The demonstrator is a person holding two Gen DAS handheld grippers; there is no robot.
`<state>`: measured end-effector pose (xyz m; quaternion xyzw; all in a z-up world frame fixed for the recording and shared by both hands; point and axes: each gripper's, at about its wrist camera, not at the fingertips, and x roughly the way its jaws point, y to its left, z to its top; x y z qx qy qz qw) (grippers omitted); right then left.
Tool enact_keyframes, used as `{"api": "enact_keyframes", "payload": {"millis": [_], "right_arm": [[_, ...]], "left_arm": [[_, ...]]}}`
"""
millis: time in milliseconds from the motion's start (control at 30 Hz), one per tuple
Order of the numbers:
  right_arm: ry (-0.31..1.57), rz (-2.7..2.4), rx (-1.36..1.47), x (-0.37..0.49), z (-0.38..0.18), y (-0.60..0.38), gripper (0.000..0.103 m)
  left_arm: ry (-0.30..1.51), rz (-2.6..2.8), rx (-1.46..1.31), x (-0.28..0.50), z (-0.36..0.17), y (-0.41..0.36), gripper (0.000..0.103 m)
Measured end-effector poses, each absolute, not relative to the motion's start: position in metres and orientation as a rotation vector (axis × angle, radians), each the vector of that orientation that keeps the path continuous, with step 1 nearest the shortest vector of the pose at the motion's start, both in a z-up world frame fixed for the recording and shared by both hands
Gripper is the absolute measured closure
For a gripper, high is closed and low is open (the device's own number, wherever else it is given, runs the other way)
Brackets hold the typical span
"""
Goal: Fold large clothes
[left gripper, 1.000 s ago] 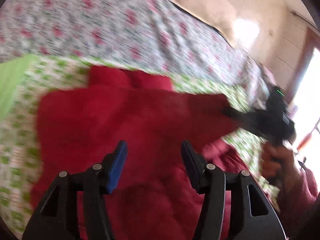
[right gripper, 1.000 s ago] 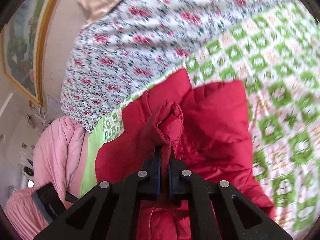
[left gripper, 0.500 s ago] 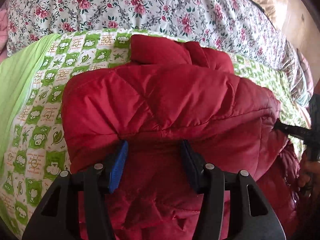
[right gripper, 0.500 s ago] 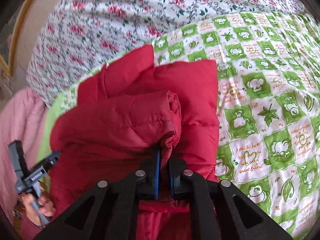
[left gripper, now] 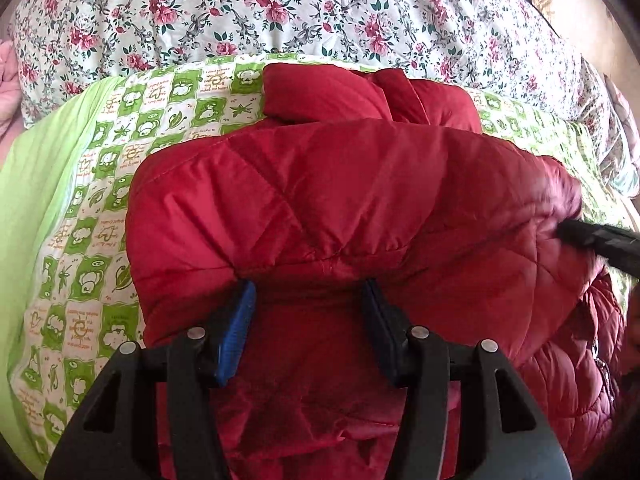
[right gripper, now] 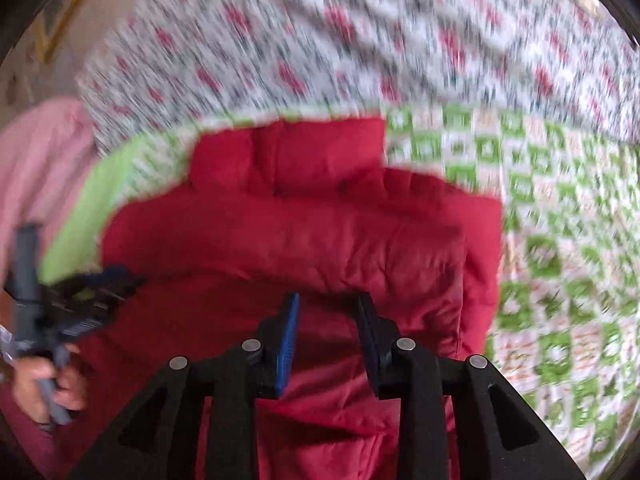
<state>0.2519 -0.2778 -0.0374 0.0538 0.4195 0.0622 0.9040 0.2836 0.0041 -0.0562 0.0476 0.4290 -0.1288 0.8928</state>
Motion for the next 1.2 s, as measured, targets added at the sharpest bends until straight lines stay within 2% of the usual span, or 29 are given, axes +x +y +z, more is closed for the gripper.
{"api": "enact_keyframes", "payload": {"millis": [100, 267, 400, 567, 633, 667, 800, 900, 933, 1000, 1200], "right_arm": [[0.932, 0.099, 0.134, 0.265, -0.069, -0.292, 0.077], [0.944, 0.092, 0.139, 0.267, -0.072, -0.299, 0.077], [0.938, 0.097, 0.150, 0.268, -0.073, -0.301, 0.078], [0.940, 0.101, 0.209, 0.259, -0.071, -0.311, 0.085], [0.940, 0.081, 0.216, 0.254, -0.062, -0.311, 0.085], [0.930, 0.067, 0.207, 0.251, -0.054, -0.308, 0.077], [0.841, 0.137, 0.143, 0.238, -0.026, -0.281, 0.078], [0.923, 0.160, 0.101, 0.252, -0.043, -0.268, 0.080], [0.955, 0.152, 0.093, 0.257, -0.054, -0.271, 0.085], [0.962, 0.163, 0.112, 0.260, -0.069, -0.281, 0.102], [0.966, 0.178, 0.203, 0.260, -0.076, -0.300, 0.103]], "left_arm": [[0.884, -0.281, 0.095, 0.279, -0.046, 0.005, 0.051], [0.815, -0.400, 0.005, 0.268, -0.019, 0.004, 0.051], [0.926, -0.342, 0.087, 0.285, -0.047, -0.004, 0.051], [0.943, -0.336, 0.091, 0.288, -0.056, -0.004, 0.050], [0.943, -0.324, 0.113, 0.287, -0.056, -0.008, 0.050], [0.942, -0.321, 0.117, 0.287, -0.057, -0.008, 0.050], [0.948, -0.311, 0.117, 0.288, -0.057, -0.008, 0.050], [0.954, -0.312, 0.123, 0.288, -0.056, -0.008, 0.050], [0.956, -0.319, 0.124, 0.288, -0.056, -0.007, 0.050], [0.957, -0.324, 0.129, 0.287, -0.056, -0.007, 0.050], [0.954, -0.320, 0.143, 0.287, -0.056, -0.007, 0.050]]}}
